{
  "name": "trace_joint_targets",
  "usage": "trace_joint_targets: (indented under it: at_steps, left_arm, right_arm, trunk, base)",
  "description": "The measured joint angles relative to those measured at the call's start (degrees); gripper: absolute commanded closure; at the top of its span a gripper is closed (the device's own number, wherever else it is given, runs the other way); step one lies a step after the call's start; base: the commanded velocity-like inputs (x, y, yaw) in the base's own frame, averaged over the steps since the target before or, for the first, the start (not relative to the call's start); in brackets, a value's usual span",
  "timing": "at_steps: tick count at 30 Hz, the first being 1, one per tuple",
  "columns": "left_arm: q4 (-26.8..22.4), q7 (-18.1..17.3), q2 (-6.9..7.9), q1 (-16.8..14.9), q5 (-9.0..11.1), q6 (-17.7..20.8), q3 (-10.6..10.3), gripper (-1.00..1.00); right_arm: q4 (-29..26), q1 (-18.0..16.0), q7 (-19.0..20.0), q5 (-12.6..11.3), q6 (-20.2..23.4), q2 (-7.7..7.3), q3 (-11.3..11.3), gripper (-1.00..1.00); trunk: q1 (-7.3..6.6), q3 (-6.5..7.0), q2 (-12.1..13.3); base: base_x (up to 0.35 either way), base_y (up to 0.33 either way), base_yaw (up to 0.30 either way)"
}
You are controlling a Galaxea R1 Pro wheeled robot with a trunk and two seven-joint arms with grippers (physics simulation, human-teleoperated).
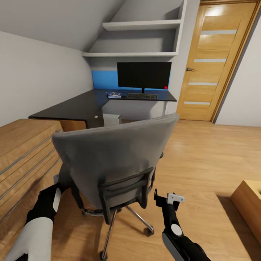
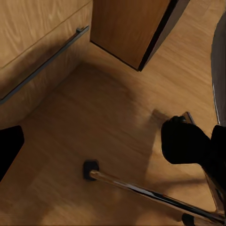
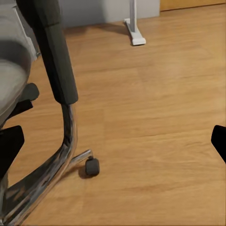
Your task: In the bedroom, organize the workspace by keeping the computer under the desk, ensuring the monitor is on the desk, placing the keyboard on the desk next to the monitor, placing the mouse on the desk next to the keyboard, moving the folder from the swivel chair onto the desk next to the mouse, stacking the notebook on top of the folder with the pen on top of the notebook, and positioning the swivel chair next to the desk.
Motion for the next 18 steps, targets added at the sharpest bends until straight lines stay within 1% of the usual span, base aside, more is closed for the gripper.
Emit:
trace_joint_targets:
  at_steps: [4,11,17,18]
  left_arm:
    - [0.0,0.01,-0.03,0.01,0.0,0.05,-0.02,-1.0]
    - [0.0,0.01,-0.05,0.01,0.01,0.08,-0.02,-1.0]
    - [0.02,0.03,-0.11,0.02,-0.01,0.05,-0.03,-1.0]
    - [-0.03,0.15,-0.08,0.0,-0.6,0.02,0.05,-1.0]
  right_arm:
    - [0.0,0.01,0.07,0.05,0.01,-0.07,-0.07,-1.0]
    - [0.01,0.01,0.06,0.02,0.01,-0.08,-0.08,-1.0]
    - [0.0,-0.01,0.04,0.07,0.02,-0.09,-0.1,-1.0]
    - [-0.01,-0.01,0.03,0.09,0.02,-0.09,-0.09,-1.0]
  trunk:
    - [0.02,0.0,0.01]
    - [0.04,0.0,0.01]
    - [0.04,0.0,0.01]
    - [0.03,0.0,0.0]
  base:
    - [0.155,-0.09,0.0]
    - [0.018,-0.025,0.0]
    - [0.001,-0.231,0.0]
    - [0.0,-0.285,0.0]
